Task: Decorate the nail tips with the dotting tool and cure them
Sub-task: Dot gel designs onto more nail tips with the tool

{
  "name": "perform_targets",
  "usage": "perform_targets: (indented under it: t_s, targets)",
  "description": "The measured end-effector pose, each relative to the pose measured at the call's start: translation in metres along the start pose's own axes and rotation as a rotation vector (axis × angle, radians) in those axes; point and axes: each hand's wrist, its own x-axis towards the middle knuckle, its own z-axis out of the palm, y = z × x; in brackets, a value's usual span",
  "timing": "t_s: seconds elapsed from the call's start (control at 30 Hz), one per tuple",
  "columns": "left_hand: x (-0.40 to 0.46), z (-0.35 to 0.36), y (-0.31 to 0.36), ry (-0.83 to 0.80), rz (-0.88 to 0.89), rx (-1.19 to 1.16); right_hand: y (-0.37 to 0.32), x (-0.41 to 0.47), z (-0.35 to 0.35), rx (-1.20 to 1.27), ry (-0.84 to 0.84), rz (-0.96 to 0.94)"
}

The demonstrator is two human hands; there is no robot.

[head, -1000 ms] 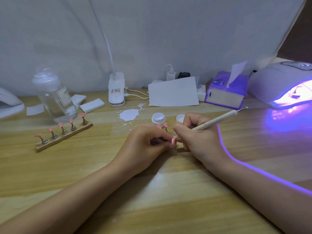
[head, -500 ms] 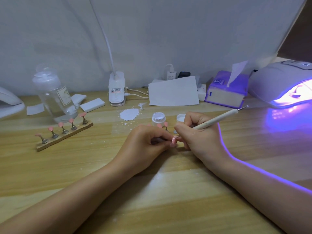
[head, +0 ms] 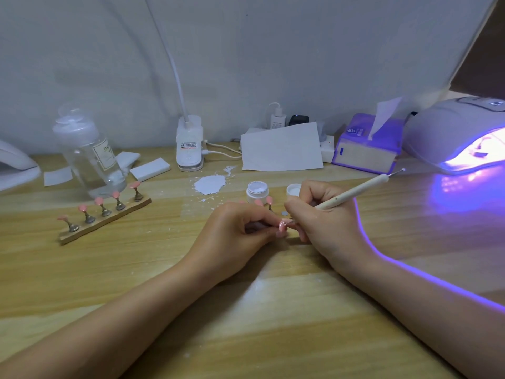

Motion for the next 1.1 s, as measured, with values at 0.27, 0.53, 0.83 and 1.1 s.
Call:
perform_targets:
  t_s: [0.27, 0.53, 0.83, 1.1]
  targets:
    - [-0.0001, -0.0006, 0.0007, -0.015, 0.011, 0.040, -0.0026, -0.0024, 0.0014, 0.011, 0.005, 0.027]
    - [-0.0002, -0.0001, 0.0017, 0.002, -0.032, -0.066, -0.0019, -0.0019, -0.0008, 0.025, 0.036, -0.035]
    - [-0.0002, -0.0009, 0.0009, -0.008, -0.056, -0.124, 0.0011, -0.0009, -0.0027, -0.033, 0.022, -0.029]
    - [0.0001, -0.0012, -0.0009, -0.011, -0.046, -0.087, -0.0006, -0.0024, -0.0011, 0.011, -0.040, -0.013]
